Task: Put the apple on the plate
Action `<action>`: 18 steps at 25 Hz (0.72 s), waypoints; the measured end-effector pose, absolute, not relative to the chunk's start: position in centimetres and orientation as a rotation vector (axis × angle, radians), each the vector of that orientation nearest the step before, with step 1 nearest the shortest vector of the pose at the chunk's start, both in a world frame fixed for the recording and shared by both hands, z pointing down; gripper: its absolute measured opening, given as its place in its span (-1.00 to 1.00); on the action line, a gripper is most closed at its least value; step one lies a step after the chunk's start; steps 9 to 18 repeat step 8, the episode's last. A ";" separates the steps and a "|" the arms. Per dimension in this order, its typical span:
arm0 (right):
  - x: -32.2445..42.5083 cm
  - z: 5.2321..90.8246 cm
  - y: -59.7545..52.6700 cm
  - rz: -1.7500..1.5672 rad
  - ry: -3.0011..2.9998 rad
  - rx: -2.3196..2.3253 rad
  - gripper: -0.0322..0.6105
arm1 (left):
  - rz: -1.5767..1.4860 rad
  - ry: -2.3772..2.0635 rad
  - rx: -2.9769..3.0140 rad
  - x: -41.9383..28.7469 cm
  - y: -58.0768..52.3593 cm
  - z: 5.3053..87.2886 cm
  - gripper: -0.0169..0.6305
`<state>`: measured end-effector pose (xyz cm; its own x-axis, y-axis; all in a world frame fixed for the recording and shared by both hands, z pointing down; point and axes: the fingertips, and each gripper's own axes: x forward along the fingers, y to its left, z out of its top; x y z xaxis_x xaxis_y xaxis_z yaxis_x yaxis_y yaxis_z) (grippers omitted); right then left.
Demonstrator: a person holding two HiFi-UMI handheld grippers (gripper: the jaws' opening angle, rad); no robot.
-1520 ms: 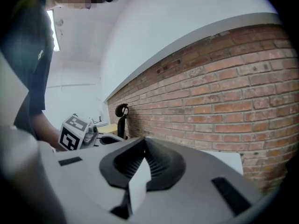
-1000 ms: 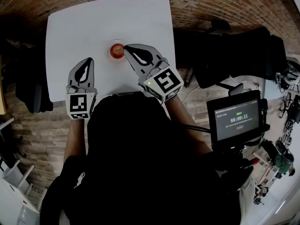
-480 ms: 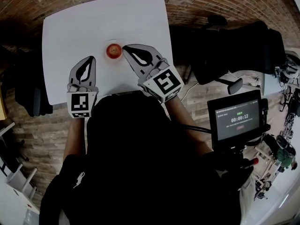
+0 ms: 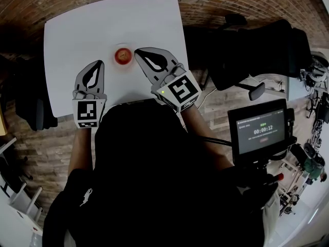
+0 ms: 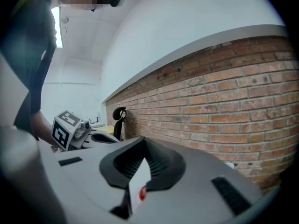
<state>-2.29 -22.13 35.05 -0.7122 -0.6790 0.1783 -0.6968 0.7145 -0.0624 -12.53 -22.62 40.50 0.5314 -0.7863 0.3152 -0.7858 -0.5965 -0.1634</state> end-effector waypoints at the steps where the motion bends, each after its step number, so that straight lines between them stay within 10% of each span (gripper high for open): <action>1: -2.3 35.1 -22.1 0.189 -2.773 1.121 -0.89 | -0.571 1.402 -2.751 -12.4 -22.6 40.6 -0.92; 18: -2.1 35.4 -22.2 0.195 -2.759 1.127 -0.89 | -0.576 1.389 -2.765 -12.1 -22.8 40.9 -0.92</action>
